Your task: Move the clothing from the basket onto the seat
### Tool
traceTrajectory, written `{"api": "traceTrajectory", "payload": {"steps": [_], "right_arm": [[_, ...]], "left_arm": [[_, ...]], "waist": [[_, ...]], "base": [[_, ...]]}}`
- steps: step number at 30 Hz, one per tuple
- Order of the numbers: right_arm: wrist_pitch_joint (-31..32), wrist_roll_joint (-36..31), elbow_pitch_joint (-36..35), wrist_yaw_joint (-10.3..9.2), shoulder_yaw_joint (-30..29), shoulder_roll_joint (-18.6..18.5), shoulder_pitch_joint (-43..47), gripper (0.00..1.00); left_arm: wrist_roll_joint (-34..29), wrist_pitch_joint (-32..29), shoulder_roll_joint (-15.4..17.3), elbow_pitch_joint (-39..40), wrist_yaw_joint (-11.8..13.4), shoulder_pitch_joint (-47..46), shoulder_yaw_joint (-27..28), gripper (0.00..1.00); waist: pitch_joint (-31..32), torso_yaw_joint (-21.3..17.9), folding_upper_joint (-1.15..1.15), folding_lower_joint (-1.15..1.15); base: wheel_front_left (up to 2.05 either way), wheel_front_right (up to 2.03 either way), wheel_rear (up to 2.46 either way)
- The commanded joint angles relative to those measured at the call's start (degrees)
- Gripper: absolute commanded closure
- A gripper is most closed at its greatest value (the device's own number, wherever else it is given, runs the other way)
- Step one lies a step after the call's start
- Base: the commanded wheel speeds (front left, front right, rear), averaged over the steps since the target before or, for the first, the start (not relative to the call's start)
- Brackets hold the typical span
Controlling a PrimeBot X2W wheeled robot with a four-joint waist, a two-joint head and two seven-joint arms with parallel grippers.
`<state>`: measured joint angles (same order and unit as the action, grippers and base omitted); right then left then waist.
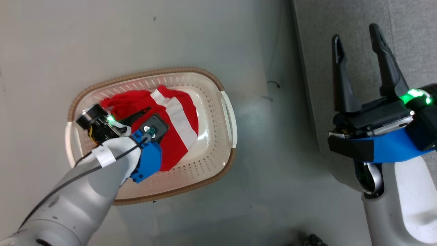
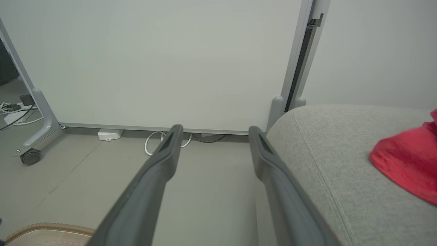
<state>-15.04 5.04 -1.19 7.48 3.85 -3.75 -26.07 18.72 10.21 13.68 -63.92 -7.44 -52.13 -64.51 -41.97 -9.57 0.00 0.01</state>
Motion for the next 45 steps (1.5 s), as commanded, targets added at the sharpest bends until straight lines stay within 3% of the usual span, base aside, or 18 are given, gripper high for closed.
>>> {"api": "traceTrajectory", "payload": {"steps": [1,12,23,39,40,41,42,45], "right_arm": [[-0.21,-0.02,-0.66,0.03,0.19,0.1,-1.67,0.0],[-0.22,-0.39,-3.06,0.03,-0.62,-0.03,-4.64,0.0],[-0.21,-1.69,-6.36,0.02,-1.33,-0.45,-4.79,0.0],[-0.22,-3.09,-10.26,0.03,-2.03,-0.24,-2.65,0.0],[-0.22,-3.21,-10.4,0.03,-2.07,-0.26,-2.7,0.0],[-0.22,-3.39,-10.54,0.02,-2.05,-0.24,-2.64,0.0],[-0.21,-3.49,-10.58,0.02,-2.0,-0.22,-2.53,0.0],[-0.22,-3.38,-10.61,0.03,-1.96,-0.15,-2.26,0.0]], "left_arm": [[0.34,-1.22,0.49,-1.65,-0.03,-1.98,-1.77,0.0],[0.27,-8.86,1.37,-6.83,-0.03,-6.6,-7.5,0.0],[-1.24,-15.55,1.85,-8.61,-0.03,-10.41,-8.67,0.0],[0.57,-17.55,1.15,-9.6,-0.03,-12.49,-8.85,0.0],[0.78,-17.63,0.91,-9.64,-0.03,-12.51,-8.86,0.13],[0.88,-17.64,0.77,-9.68,-0.03,-12.58,-8.85,0.72],[0.77,-17.76,0.64,-9.73,-0.03,-12.52,-8.86,0.99],[0.31,-17.39,-0.06,-9.8,-0.03,-12.91,-8.88,1.0]], "waist": [[-4.02,-1.42,0.0,-0.01],[-10.59,-2.57,0.0,-0.01],[-16.01,-2.6,0.0,-0.01],[-19.76,-3.64,0.0,-0.01],[-19.79,-3.62,0.0,-0.01],[-19.79,-3.61,0.0,-0.01],[-19.77,-3.61,0.0,-0.01],[-19.78,-3.52,0.0,-0.01]], "base": [[0.0,0.0,0.0],[0.0,0.0,0.0],[0.0,0.0,0.0],[0.0,0.0,0.0],[0.0,0.0,0.0],[0.0,0.0,0.0],[0.0,0.0,0.0],[0.0,0.0,0.0]]}}
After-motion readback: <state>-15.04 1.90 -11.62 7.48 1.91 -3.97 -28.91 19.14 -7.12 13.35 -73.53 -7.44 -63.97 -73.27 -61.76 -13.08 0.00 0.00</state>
